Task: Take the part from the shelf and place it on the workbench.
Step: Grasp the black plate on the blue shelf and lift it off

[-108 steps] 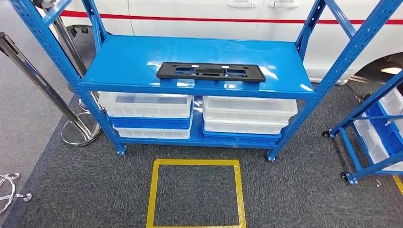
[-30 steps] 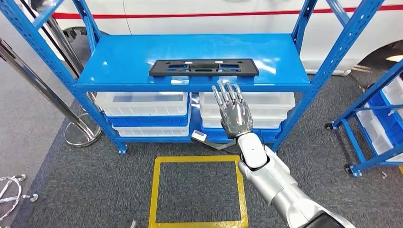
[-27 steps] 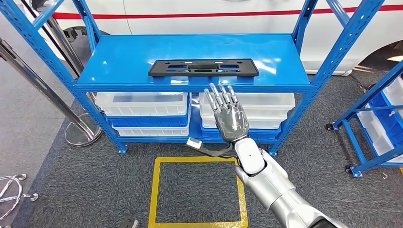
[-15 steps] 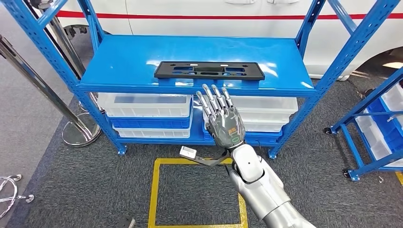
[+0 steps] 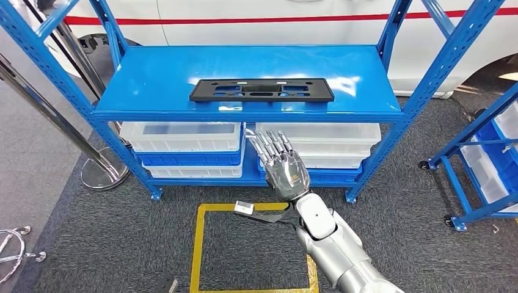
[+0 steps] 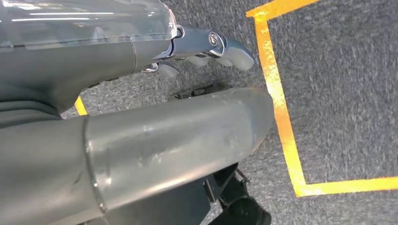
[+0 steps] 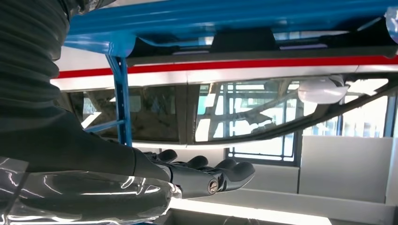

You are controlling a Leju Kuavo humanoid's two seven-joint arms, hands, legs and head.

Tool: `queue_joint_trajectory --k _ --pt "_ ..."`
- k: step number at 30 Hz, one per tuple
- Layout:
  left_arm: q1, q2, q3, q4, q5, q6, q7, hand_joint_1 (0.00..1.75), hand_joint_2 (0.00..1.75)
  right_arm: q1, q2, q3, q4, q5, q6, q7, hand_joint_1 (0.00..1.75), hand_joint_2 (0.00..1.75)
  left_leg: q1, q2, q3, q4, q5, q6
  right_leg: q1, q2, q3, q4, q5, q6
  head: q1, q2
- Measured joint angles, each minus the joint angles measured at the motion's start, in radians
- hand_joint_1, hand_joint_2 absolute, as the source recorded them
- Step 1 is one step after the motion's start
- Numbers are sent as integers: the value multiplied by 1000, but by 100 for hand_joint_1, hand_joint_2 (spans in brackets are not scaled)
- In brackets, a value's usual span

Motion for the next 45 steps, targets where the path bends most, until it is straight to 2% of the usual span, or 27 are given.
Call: queue_joint_trajectory --k 3,4,5,6,8,10,14,16,17,19,20,21,22,24,26,28,31,32,34,35,36,37,38,40,41,42,45 --pt "0 0 0 0 -2 0 0 0 0 -9 6 0 46 -4 0 4 0 175 2 0 -93 186 -83 -11 1 -2 6 -2 -4 -12 0 0" --pt "1 0 0 0 -5 0 0 0 0 -10 7 0 62 -7 0 5 0 175 2 0 -121 235 -94 -12 2 -3 8 -2 -6 -13 0 0" --pt "2 0 0 0 -9 -1 0 0 0 -11 8 0 77 -9 0 6 0 175 2 0 -133 250 -86 -12 2 -2 10 -1 -8 -13 0 0" --pt "2 0 0 0 -11 -1 0 0 0 -12 8 0 92 -10 0 6 0 175 2 0 -124 222 -57 -10 3 -1 13 -1 -11 -12 0 0" --pt "1 0 0 0 -13 -1 0 0 0 -15 10 -1 113 -12 0 5 0 175 1 0 -65 87 21 -1 3 2 22 0 -17 -8 0 0" --pt "-1 1 0 0 -13 -1 0 0 0 -19 12 -4 125 -14 0 3 0 175 -3 -1 -18 -16 56 9 6 4 25 1 -22 0 0 0" --pt "-2 2 0 0 -13 0 0 0 0 -21 15 -16 132 -14 -1 -4 0 175 -5 -2 -9 -38 53 22 7 3 26 -1 -24 16 0 0" --pt "-1 3 0 0 -13 0 0 0 0 -23 17 -25 133 -14 -1 -9 0 175 0 -2 -1 -49 57 34 7 2 16 26 -44 26 0 0" --pt "-1 3 0 0 -13 0 -1 0 0 -23 17 -30 133 -15 -1 -12 0 175 3 -2 2 -53 58 39 7 2 -3 66 -67 29 0 0" --pt "-2 3 0 0 -13 0 -2 0 0 -21 17 -42 133 -15 -1 -17 0 175 1 -1 4 -54 55 47 5 2 -68 190 -120 34 0 0" --pt "-2 3 0 0 -13 0 -2 0 0 -18 17 -49 132 -16 -1 -21 0 175 1 -2 5 -53 53 48 4 2 -99 243 -134 35 0 0" --pt "-1 3 0 0 -13 0 -2 0 0 -14 17 -57 130 -17 -1 -25 0 175 1 -2 7 -52 51 48 2 1 -117 267 -130 37 0 0" --pt "0 3 0 0 -13 0 -2 0 0 -11 17 -65 127 -18 -1 -30 0 175 1 -3 10 -50 47 47 0 1 -115 251 -105 37 0 0" --pt "2 2 0 0 -13 1 -2 0 0 -7 19 -84 115 -21 -1 -39 0 175 1 -4 18 -45 37 42 -1 -1 -67 135 -30 34 0 0" --pt "3 2 0 0 -13 1 -3 0 0 -4 24 -104 102 -25 -1 -47 0 175 -2 -4 19 -36 27 32 2 -2 -21 34 6 28 0 0" --pt "3 2 0 0 -13 1 -3 0 0 2 29 -121 90 -27 -1 -54 0 175 -5 -4 18 -35 22 21 5 0 -11 12 0 21 0 0" --pt "3 3 0 0 -13 2 -3 0 0 8 37 -140 72 -27 -2 -60 0 175 -2 -2 18 -19 5 4 1 2 -2 4 -3 5 0 0" --pt "2 3 0 0 -13 2 -3 0 0 9 41 -145 67 -27 -2 -62 0 175 -1 -2 3 14 -13 -1 0 2 3 1 -4 0 0 0" --pt "3 3 0 0 -13 2 -3 0 0 11 46 -154 62 -28 -2 -67 0 175 1 -1 -55 126 -60 -8 0 0 9 0 -8 -7 0 0" --pt "5 3 0 0 -13 2 -3 0 0 14 47 -158 61 -28 -2 -70 0 175 1 -1 -86 180 -75 -11 1 0 11 0 -10 -9 0 0" --pt "7 3 0 1 -13 2 -3 0 0 19 48 -163 60 -28 -2 -73 0 175 2 -1 -108 211 -74 -12 2 0 14 0 -13 -11 0 0" --pt "9 3 0 1 -13 2 -3 0 0 23 50 -167 57 -28 -2 -76 0 175 2 -1 -113 207 -56 -12 2 1 17 1 -15 -11 0 0" --pt "10 3 0 1 -13 2 -3 0 0 27 52 -171 54 -28 -2 -78 0 175 2 -1 -102 171 -23 -11 3 3 21 1 -19 -10 0 0" --pt "10 3 0 1 -14 2 -3 0 0 31 55 -177 47 -27 -2 -81 0 175 -1 -1 -54 52 43 -2 4 5 30 2 -26 -5 0 0" --pt "9 3 0 1 -14 2 -3 0 0 32 57 -179 44 -27 -2 -81 0 175 -3 -1 -34 6 58 4 5 5 31 3 -29 -1 0 0" --pt "8 3 0 1 -14 2 -3 0 0 32 58 -181 42 -27 -2 -82 0 175 -6 -2 -22 -20 60 10 6 5 31 3 -30 4 0 0" --pt "10 3 0 1 -14 2 -4 0 0 35 59 -186 35 -27 -2 -83 0 175 -5 -3 -13 -37 56 26 7 3 34 0 -34 20 0 0"
